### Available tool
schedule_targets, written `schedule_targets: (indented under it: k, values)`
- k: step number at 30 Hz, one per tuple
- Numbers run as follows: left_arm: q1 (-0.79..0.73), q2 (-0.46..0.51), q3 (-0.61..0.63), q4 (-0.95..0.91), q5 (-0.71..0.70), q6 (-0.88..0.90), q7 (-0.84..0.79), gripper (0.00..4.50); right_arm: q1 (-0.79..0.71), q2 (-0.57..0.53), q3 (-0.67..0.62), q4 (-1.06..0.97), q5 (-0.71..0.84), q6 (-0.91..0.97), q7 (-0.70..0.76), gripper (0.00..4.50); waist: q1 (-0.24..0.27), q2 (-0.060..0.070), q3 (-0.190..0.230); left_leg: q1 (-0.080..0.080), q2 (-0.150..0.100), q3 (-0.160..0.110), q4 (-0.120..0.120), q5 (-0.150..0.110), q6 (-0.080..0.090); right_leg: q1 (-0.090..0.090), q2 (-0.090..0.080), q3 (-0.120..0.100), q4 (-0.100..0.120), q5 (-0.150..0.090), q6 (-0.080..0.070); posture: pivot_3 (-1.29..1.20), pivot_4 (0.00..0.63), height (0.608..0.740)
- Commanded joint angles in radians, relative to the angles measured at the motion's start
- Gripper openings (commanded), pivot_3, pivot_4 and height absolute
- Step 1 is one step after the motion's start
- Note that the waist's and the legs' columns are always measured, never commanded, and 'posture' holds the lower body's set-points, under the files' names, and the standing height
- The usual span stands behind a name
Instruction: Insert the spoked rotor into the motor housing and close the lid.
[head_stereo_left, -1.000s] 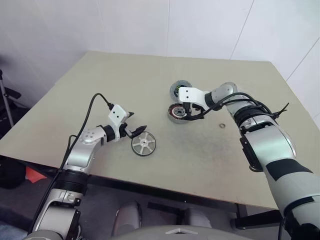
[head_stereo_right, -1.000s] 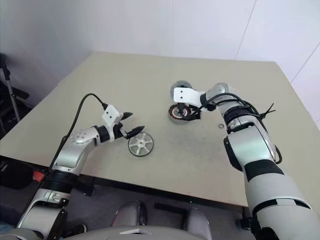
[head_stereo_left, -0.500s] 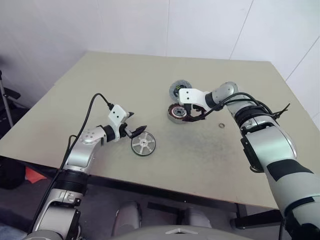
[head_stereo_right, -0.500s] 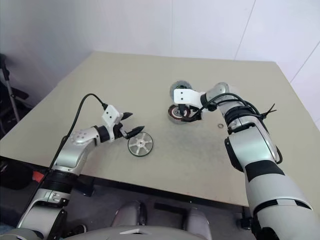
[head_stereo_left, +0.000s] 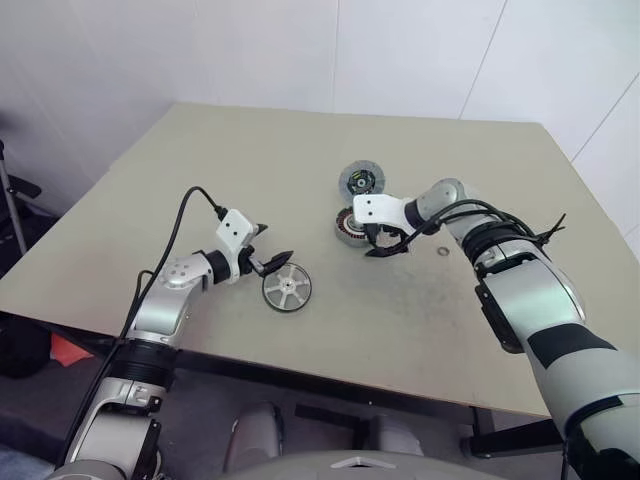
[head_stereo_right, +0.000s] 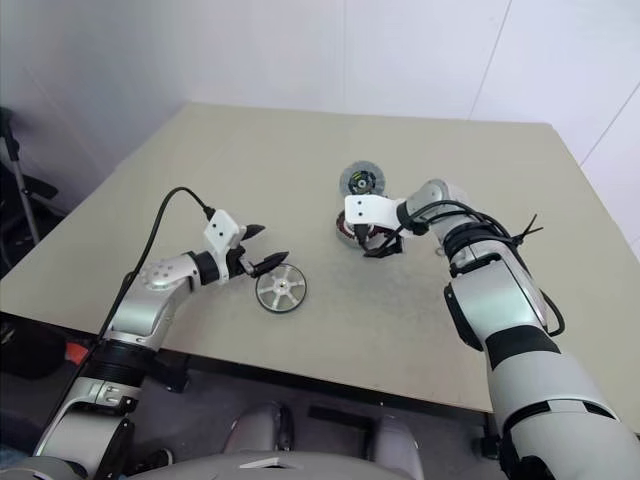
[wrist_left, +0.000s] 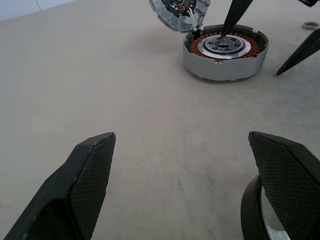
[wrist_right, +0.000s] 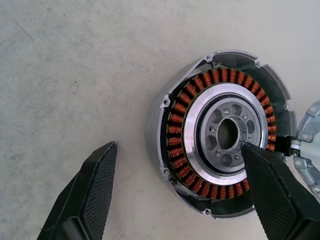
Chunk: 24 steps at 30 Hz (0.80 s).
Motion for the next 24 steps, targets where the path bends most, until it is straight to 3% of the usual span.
schedule_targets:
  k: [1, 13, 16, 19, 24]
  values:
    - [0.001, 0.004, 0.017, -0.031, -0.008, -0.009, 0.008, 4.50, -0.001, 0.009, 0.016, -0.011, -0.014, -0.018, 0.002, 4.46, 0.000, 0.000, 0.000, 0.000, 0.000, 0.000, 0.000, 0.000, 0.000, 0.000, 0.000, 0.000, 0.000, 0.000, 0.000, 0.00, 0.000, 0.740]
    - [0.027, 0.006, 0.021, -0.052, -0.011, -0.007, 0.023, 4.50, 0.015, 0.040, 0.046, -0.006, -0.028, -0.024, 0.024, 4.46, -0.002, 0.000, 0.000, 0.004, 0.000, 0.000, 0.000, 0.000, 0.000, 0.004, 0.000, 0.001, 0.000, 0.000, 0.000, 0.00, 0.000, 0.740]
    - [0.031, 0.008, 0.022, -0.058, -0.011, -0.005, 0.026, 4.50, 0.011, 0.049, 0.045, -0.003, -0.028, -0.014, 0.024, 3.83, -0.004, 0.000, 0.000, 0.005, 0.000, 0.000, 0.000, 0.000, 0.000, 0.004, 0.000, 0.001, 0.000, 0.000, 0.000, 0.00, 0.000, 0.740]
    - [0.034, 0.009, 0.020, -0.064, -0.011, -0.003, 0.029, 4.50, 0.007, 0.053, 0.041, -0.005, -0.027, -0.012, 0.011, 2.89, -0.004, 0.000, 0.000, 0.005, 0.000, 0.000, 0.000, 0.000, 0.000, 0.004, 0.001, 0.001, 0.000, 0.000, 0.000, 0.00, 0.000, 0.740]
    - [0.034, 0.009, 0.017, -0.071, -0.011, 0.000, 0.029, 4.50, 0.001, 0.055, 0.038, -0.006, -0.027, -0.011, -0.006, 2.89, -0.005, 0.000, 0.000, 0.004, 0.000, 0.000, 0.000, 0.000, 0.000, 0.004, 0.001, 0.001, 0.000, 0.000, 0.000, 0.00, 0.000, 0.740]
